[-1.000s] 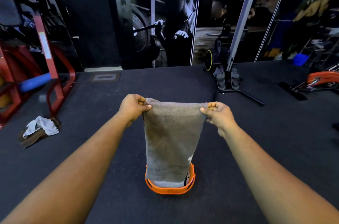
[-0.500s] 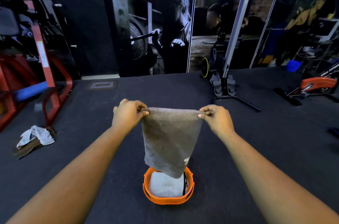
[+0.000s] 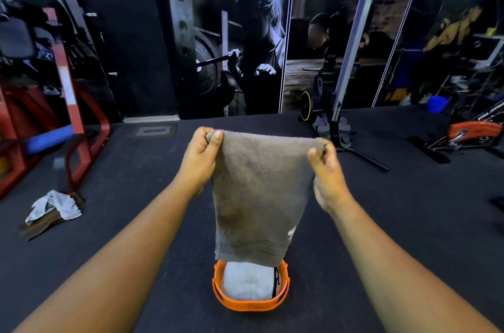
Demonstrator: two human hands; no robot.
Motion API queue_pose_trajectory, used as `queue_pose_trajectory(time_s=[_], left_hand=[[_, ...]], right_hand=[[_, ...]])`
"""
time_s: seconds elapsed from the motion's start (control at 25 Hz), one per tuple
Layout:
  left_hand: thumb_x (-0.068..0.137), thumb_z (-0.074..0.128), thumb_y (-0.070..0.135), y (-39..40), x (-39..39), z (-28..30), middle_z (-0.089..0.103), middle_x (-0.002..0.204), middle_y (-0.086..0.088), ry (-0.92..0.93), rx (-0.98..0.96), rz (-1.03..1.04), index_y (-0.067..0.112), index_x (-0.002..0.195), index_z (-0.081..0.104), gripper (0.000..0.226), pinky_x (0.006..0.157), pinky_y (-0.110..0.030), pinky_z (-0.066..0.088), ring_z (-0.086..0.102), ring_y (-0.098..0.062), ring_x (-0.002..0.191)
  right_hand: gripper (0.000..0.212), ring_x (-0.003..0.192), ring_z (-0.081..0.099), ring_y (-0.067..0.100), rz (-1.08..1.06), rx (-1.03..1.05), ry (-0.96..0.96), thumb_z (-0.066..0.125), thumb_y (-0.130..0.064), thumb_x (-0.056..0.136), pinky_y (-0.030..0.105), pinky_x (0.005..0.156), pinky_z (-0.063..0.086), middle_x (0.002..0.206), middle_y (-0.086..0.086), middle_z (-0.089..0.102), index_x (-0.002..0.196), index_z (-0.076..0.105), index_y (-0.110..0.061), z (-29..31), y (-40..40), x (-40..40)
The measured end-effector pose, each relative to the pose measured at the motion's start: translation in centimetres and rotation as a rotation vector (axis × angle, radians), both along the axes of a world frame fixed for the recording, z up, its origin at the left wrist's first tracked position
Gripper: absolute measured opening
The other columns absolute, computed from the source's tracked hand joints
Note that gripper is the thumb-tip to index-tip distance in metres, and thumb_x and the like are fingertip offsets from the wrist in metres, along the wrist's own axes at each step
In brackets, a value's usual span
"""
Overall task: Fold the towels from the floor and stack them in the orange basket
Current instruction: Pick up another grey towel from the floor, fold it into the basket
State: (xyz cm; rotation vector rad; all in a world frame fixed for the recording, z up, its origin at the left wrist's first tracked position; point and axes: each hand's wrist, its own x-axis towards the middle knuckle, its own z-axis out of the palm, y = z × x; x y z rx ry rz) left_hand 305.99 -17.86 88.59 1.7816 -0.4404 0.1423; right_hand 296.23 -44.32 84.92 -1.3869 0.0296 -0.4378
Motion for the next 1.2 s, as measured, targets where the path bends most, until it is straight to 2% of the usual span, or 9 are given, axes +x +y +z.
queue_pose_trajectory(time_s=[0.12, 0.28, 0.4, 0.52, 0.68, 0.84, 0.96, 1.08, 1.2], left_hand=[[0.108, 0.048, 0.041, -1.4, -0.1, 1.6, 0.056, 0.091, 0.004, 0.021, -0.107, 0.027, 0.014, 0.104, 0.056, 0.028, 0.074, -0.034, 0.045, 0.052, -0.008, 0.081], [0.092, 0.049, 0.071, 1.2, -1.1, -1.6, 0.073, 0.119, -0.001, 0.386, -0.356, -0.201, 0.015, 0.129, 0.062, 0.069, 0.094, -0.039, 0.057, 0.069, -0.017, 0.109], [0.070, 0.079, 0.074, 2.9, -4.8, -10.2, 0.070, 0.131, -0.008, 0.667, -0.137, -0.410, 0.015, 0.134, 0.061, 0.089, 0.103, -0.042, 0.054, 0.069, -0.021, 0.116], [0.089, 0.077, 0.028, 0.7, -6.1, -12.5, 0.073, 0.118, -0.017, 0.668, -0.228, -0.453, 0.007, 0.125, 0.064, 0.044, 0.087, -0.040, 0.059, 0.069, -0.029, 0.104], [0.106, 0.052, 0.027, -1.8, -5.1, -9.7, 0.073, 0.120, -0.012, 0.733, -0.523, -0.263, 0.010, 0.126, 0.062, 0.028, 0.083, -0.042, 0.057, 0.070, -0.028, 0.108], [0.106, 0.053, 0.035, -2.0, -3.9, -8.2, 0.067, 0.113, -0.004, 0.368, 0.101, -0.018, 0.011, 0.119, 0.059, 0.028, 0.087, -0.034, 0.052, 0.064, -0.022, 0.110], [0.102, 0.056, 0.048, -1.6, -2.7, -7.2, 0.067, 0.109, 0.002, 0.389, 0.014, 0.017, 0.015, 0.111, 0.062, 0.035, 0.090, -0.040, 0.053, 0.064, -0.019, 0.104], [0.101, 0.058, 0.048, -0.9, -3.2, -8.9, 0.075, 0.104, 0.002, 0.536, 0.203, -0.131, 0.013, 0.108, 0.073, 0.038, 0.091, -0.031, 0.055, 0.068, -0.018, 0.106], [0.103, 0.059, 0.040, -0.9, -3.3, -9.2, 0.076, 0.100, -0.005, 0.519, 0.062, -0.039, 0.011, 0.104, 0.073, 0.033, 0.076, -0.029, 0.053, 0.069, -0.022, 0.100]], right_hand=[[0.038, 0.108, 0.073, 0.022, 0.132, -0.232, 0.271, 0.083, -0.017, 0.080, 0.042, 0.095, 0.059, 0.107, -0.001, 0.078, 0.116, 0.070, -0.019, -6.0, 2.7, -2.4], [0.025, 0.103, 0.074, 0.031, 0.038, 0.054, 0.257, 0.074, -0.010, 0.089, 0.044, 0.091, 0.060, 0.109, 0.016, 0.077, 0.113, 0.073, -0.003, -6.2, 4.0, -2.6], [0.024, 0.096, 0.075, 0.029, 0.057, 0.186, 0.309, 0.072, -0.017, 0.092, 0.034, 0.074, 0.061, 0.106, 0.017, 0.077, 0.112, 0.073, -0.003, -3.6, 3.2, -1.4], [0.037, 0.102, 0.074, 0.032, 0.038, 0.267, 0.360, 0.073, -0.026, 0.092, 0.040, 0.081, 0.060, 0.115, 0.022, 0.074, 0.121, 0.069, -0.004, -3.5, 1.8, -1.0], [0.039, 0.113, 0.069, 0.032, 0.111, 0.349, 0.379, 0.070, -0.019, 0.093, 0.046, 0.093, 0.056, 0.123, 0.016, 0.072, 0.130, 0.063, -0.011, -4.9, -0.9, -2.9], [0.035, 0.111, 0.071, 0.023, 0.067, -0.078, 0.434, 0.073, -0.008, 0.091, 0.042, 0.096, 0.057, 0.121, 0.008, 0.074, 0.124, 0.065, -0.016, -5.8, -0.9, -3.1], [0.023, 0.103, 0.074, 0.024, -0.052, 0.122, 0.364, 0.072, -0.019, 0.094, 0.041, 0.088, 0.060, 0.110, 0.007, 0.077, 0.116, 0.067, -0.014, -4.6, -0.5, -2.5], [0.022, 0.087, 0.074, 0.026, -0.130, 0.086, 0.556, 0.073, -0.030, 0.094, 0.034, 0.074, 0.059, 0.102, 0.015, 0.077, 0.101, 0.070, -0.009, -6.4, -0.7, -1.8], [0.039, 0.107, 0.069, 0.026, -0.140, 0.111, 0.582, 0.077, -0.036, 0.089, 0.038, 0.087, 0.055, 0.114, 0.015, 0.074, 0.116, 0.065, -0.010, -8.0, -1.0, -1.2]])
